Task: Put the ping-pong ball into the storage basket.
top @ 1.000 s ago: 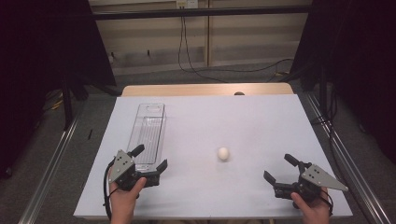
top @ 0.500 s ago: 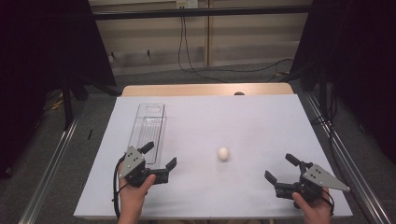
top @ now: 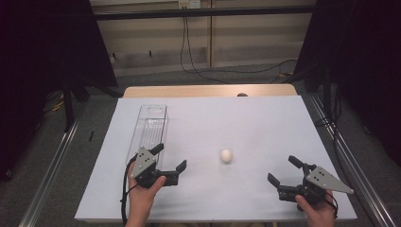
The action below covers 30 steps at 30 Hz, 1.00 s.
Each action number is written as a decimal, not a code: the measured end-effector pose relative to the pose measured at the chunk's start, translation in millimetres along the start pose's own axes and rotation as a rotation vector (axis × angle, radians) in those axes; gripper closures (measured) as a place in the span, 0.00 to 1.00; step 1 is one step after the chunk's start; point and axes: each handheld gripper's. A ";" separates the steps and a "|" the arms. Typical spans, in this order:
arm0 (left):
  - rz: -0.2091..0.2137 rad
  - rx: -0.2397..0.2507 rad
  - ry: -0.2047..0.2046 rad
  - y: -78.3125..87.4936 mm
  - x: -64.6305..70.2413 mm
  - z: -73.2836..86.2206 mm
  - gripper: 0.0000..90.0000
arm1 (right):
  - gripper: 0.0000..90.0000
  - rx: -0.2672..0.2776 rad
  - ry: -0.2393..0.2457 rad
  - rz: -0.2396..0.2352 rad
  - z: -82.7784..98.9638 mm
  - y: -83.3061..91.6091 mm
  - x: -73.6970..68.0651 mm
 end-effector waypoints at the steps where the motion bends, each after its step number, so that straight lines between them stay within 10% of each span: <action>1: 0.001 -0.002 -0.010 -0.5 -0.1 -0.1 0.02 | 0.03 0.000 0.000 0.000 0.0 0.0 0.0; 30: 0.049 -0.038 -0.020 -25.8 20.3 0.1 0.02 | 0.03 -0.004 0.006 -0.008 0.2 -0.8 0.0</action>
Point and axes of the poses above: each handheld gripper's, and its own axes: y roughly backward along the jaws, z roughly out of its underside, x roughly to its right, and after that the axes turned 8 degrees about -z, right-handed
